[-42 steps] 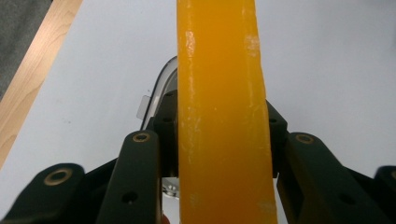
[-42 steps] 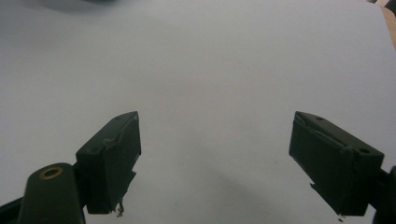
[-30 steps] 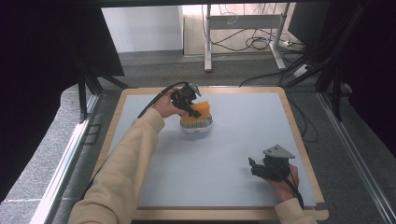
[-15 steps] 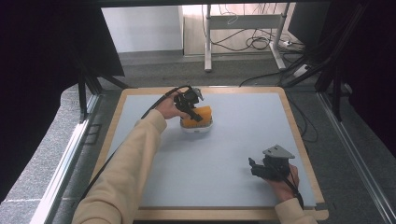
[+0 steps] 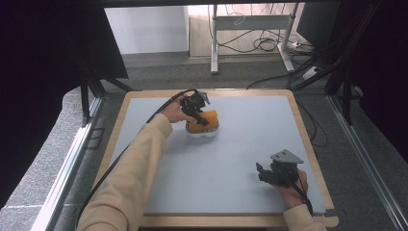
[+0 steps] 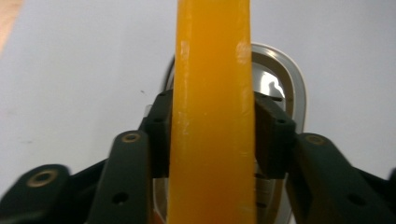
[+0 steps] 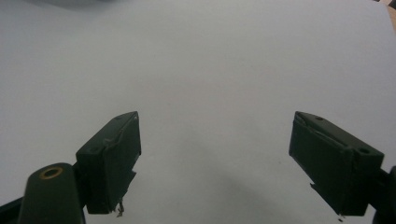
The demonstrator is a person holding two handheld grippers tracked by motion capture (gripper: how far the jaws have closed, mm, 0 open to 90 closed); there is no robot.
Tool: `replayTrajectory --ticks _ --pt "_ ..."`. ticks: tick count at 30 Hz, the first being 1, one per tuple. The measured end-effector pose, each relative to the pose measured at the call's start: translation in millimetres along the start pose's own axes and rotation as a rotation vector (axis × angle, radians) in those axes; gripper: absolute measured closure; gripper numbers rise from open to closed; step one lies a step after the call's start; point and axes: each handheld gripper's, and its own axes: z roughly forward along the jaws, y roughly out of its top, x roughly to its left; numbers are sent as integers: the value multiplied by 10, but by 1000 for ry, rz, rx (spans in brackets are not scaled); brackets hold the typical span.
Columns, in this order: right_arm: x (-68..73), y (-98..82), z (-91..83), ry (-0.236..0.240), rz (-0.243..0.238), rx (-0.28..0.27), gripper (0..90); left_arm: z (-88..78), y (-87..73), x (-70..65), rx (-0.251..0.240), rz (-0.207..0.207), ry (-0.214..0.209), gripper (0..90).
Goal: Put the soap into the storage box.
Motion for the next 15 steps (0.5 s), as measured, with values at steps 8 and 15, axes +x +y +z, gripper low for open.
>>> replayTrajectory --ticks 8,15 --pt "5 1 -6 0 -3 -3 170 -144 46 -2 -59 -29 135 376" --pt "1 0 -7 -1 0 -5 170 -257 49 -53 -103 -43 161 308"
